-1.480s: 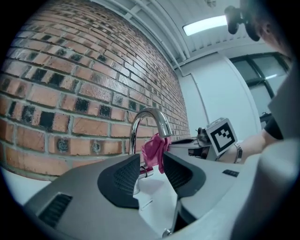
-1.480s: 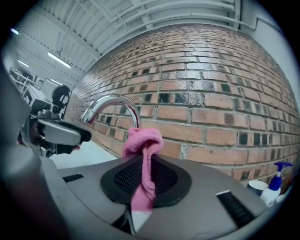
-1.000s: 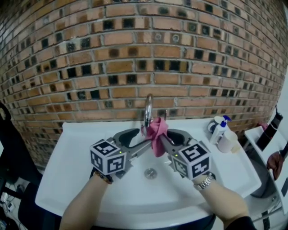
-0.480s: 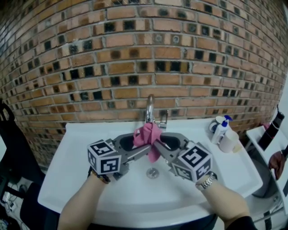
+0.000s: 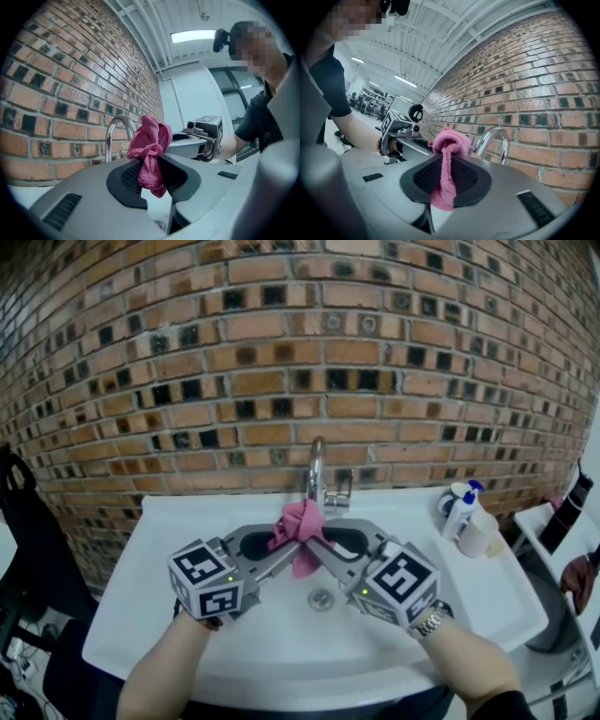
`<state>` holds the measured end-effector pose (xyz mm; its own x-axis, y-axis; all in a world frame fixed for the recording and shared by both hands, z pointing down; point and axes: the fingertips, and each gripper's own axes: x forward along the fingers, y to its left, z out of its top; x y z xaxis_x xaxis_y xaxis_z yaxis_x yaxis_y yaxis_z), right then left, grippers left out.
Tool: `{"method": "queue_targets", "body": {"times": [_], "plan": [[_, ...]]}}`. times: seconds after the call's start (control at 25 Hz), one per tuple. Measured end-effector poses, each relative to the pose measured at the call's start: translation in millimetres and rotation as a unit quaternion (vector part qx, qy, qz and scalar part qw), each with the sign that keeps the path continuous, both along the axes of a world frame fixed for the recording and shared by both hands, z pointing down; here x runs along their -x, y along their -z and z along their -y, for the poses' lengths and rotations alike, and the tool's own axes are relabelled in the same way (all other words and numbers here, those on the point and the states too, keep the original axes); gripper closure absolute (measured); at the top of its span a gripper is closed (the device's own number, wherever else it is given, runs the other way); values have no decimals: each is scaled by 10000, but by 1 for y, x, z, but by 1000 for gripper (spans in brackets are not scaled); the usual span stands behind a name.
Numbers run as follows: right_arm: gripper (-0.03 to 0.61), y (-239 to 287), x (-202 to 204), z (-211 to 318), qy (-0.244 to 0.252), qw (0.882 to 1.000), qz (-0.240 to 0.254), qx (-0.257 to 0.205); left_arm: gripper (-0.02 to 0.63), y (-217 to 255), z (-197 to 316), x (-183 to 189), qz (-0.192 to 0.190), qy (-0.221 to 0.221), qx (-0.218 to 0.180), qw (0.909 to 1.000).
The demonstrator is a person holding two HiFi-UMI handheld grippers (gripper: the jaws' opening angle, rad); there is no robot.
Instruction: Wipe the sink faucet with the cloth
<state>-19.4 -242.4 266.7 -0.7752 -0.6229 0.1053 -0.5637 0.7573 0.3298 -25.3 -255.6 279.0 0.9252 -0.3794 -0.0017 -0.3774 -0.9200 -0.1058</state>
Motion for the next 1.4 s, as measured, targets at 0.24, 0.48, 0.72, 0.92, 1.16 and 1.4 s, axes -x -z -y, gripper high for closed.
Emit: {"method": "queue_targets", "body": {"times": [0.24, 0.48, 0.72, 0.92, 1.16, 1.4], "plan": [[505, 13, 6, -1, -244, 9988, 215, -364, 551, 18, -4, 12, -26, 541, -553, 9970], [494, 27, -3, 3, -561, 9953, 597, -520, 551, 39, -1, 13, -134, 956, -928, 9910], [494, 39, -24, 14, -1059, 9885, 967, -480, 552, 57, 17, 15, -173, 1358, -1042, 9851], [494, 46, -37, 22, -1271, 9820, 1222, -674, 552, 63, 34, 11, -37, 1622, -1083, 9808], [495, 51, -47, 27, -1485, 9767, 1418, -622, 552, 73, 51, 3, 77, 1792, -1134, 9772], [495, 44, -55, 33, -1602, 9759, 1446, -328, 555, 90, 70, 0, 133, 1917, -1193, 9741]]}}
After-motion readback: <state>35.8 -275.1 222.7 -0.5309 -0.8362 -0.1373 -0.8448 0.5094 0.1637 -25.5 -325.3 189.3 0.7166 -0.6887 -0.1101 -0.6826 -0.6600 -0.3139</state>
